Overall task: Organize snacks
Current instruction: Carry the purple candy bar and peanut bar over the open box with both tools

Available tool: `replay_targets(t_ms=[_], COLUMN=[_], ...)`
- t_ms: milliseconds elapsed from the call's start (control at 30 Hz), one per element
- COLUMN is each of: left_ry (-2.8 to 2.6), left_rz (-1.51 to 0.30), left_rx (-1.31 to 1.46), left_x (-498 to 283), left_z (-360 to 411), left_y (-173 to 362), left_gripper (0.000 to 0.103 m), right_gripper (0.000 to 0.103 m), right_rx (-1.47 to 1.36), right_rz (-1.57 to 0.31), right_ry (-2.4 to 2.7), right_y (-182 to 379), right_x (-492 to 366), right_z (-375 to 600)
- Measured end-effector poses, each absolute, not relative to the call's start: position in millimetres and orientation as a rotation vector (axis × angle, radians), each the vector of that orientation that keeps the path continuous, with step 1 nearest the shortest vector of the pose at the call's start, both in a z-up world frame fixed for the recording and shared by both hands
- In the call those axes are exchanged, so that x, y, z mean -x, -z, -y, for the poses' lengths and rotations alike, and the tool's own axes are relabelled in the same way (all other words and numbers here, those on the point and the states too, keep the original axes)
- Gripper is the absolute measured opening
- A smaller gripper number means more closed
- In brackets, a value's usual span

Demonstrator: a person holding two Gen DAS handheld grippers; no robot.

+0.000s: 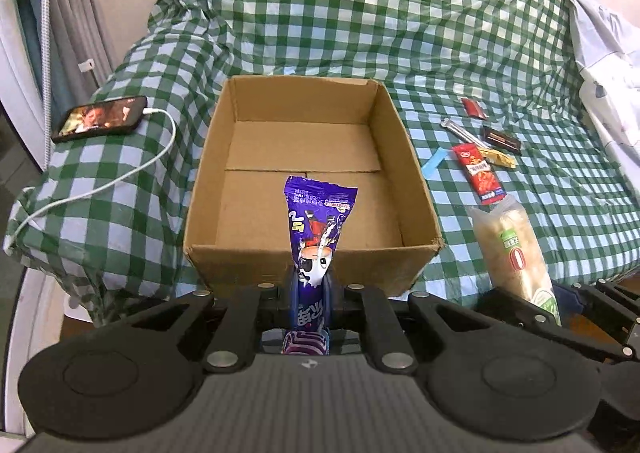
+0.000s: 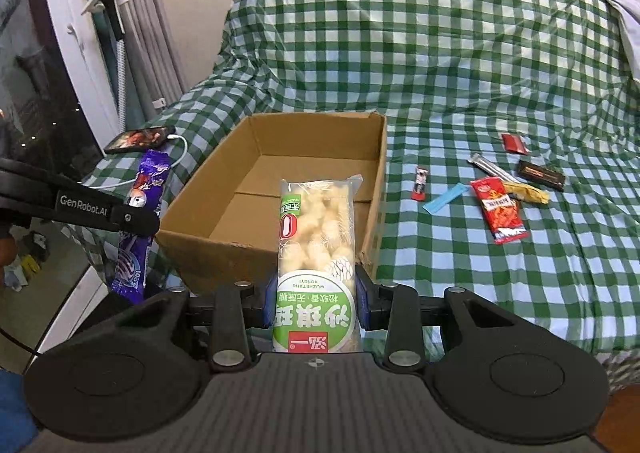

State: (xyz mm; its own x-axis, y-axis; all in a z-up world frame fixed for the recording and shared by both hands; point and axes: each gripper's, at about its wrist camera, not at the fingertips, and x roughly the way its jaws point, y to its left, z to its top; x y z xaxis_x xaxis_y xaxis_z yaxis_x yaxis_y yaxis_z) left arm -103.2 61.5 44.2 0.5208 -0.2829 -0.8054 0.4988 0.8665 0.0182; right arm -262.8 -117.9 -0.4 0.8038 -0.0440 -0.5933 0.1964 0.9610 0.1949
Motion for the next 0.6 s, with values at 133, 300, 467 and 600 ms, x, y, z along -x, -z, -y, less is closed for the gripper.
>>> replay_targets(t_ms=[133, 300, 467, 600], left_ry=[0.481, 0.472, 0.453, 0.448], left_rz=[-0.902, -0.906, -0.926, -0.936], left_rx=[-0.256, -0.241, -0.231, -0.219], left_x=[103.3, 101.3, 95.8, 90.0], left_z=[-65.0, -73.7, -79.1, -82.2], left_y=[-42.9, -41.6, -36.5, -31.4], left_gripper=[0.012, 0.012, 0.012, 0.012], right_gripper=[0.038, 0.038, 0.038, 0.038], right_rx=[-0.241, -0.222, -0.218, -0.214], right_rz=[-0.621, -0.6, -0.602, -0.627], right_ry=[0.151, 0.163, 0.148, 0.138], right_y=[-1.6, -8.7, -10.0, -3.3], right_x=[266.1, 262.5, 255.6, 248.8], right_z=[116.0, 112.1, 106.4, 103.9])
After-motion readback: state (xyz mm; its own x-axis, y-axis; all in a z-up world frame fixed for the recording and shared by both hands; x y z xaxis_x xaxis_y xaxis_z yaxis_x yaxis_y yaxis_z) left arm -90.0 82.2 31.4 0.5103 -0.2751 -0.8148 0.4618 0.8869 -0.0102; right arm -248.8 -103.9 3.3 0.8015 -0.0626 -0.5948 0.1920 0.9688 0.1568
